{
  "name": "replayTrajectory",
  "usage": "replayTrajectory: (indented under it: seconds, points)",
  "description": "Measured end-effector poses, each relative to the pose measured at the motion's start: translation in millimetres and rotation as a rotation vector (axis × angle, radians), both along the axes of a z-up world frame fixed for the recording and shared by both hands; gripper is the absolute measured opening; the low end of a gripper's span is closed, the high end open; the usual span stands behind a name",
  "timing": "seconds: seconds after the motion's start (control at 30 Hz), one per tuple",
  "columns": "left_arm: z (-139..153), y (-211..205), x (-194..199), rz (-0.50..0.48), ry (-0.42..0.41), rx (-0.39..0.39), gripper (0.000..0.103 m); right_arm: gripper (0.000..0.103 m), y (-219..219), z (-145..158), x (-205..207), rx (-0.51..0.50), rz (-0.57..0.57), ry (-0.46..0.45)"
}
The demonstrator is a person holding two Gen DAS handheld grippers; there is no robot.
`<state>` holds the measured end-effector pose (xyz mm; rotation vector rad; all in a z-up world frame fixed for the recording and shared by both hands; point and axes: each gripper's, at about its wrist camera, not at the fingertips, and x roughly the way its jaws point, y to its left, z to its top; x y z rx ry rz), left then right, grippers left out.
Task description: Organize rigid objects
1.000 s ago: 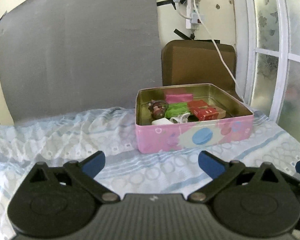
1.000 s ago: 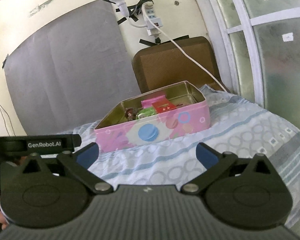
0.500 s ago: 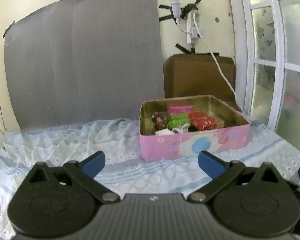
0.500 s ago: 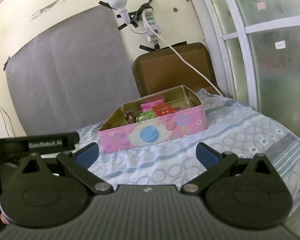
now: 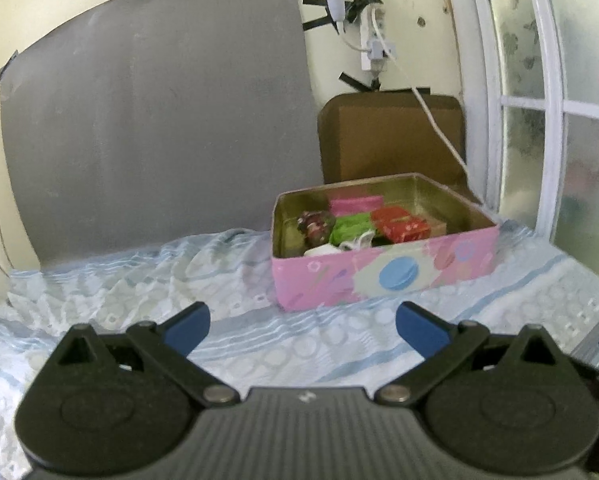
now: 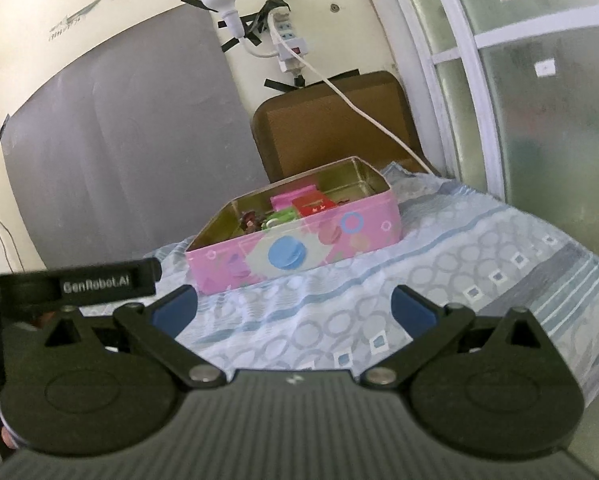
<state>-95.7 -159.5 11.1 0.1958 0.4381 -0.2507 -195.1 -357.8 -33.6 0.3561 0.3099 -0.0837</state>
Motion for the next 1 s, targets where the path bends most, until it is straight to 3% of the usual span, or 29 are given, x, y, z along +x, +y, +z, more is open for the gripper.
replayTrajectory:
  seconds: [0.3,0.57,1.0]
  points:
    - [-3.3,5.4,-1.4,0.031,0.026,0.042,0.103,0.103,2.5,-2.2,3.5,0.030,0.027,-0.019]
    - [-8.9,10.8,-1.2,0.025,0.007,0.036,0.103,0.103,9.8,-5.0,11.7,0.004,0.075,0.020]
    - [-11.9,18.5,7.4,0.035,0.082,-0.008,0.103,0.103,19.4,-8.7,11.8,-0.019,0.071,0.050]
